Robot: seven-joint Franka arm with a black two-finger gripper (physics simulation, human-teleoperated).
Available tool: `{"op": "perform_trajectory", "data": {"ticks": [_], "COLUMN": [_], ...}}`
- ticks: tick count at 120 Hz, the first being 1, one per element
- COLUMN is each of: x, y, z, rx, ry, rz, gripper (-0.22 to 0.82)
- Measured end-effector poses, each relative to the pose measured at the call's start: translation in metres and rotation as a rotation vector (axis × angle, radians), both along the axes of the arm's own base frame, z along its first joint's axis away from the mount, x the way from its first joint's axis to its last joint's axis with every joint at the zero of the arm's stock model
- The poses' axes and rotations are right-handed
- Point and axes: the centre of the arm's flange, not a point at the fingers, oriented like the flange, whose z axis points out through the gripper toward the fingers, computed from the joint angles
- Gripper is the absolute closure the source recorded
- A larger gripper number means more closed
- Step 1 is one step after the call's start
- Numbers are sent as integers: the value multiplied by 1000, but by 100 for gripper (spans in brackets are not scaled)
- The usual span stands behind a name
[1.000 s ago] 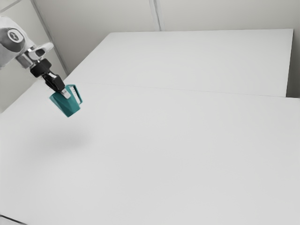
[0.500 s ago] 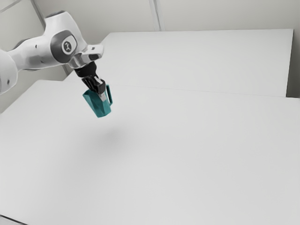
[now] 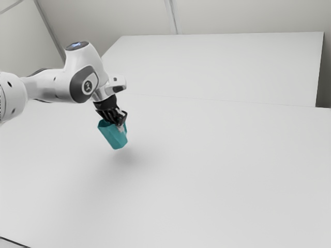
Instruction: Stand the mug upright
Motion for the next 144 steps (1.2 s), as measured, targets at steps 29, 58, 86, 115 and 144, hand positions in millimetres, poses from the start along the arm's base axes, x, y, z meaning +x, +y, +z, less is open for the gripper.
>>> {"op": "perform_trajectory", "data": {"ticks": [29,58,86,115,144], "x": [6,14,16,8,39], "y": [-15,-25,-34,-50,-58], "z": [-45,-74,-67,-11,58], "rx": [14,23,9,2,-15], "ry": [1,0,-28,-111,-156], "rz": [47,78,92,79,80], "gripper": [79,78,35,11,4]}}
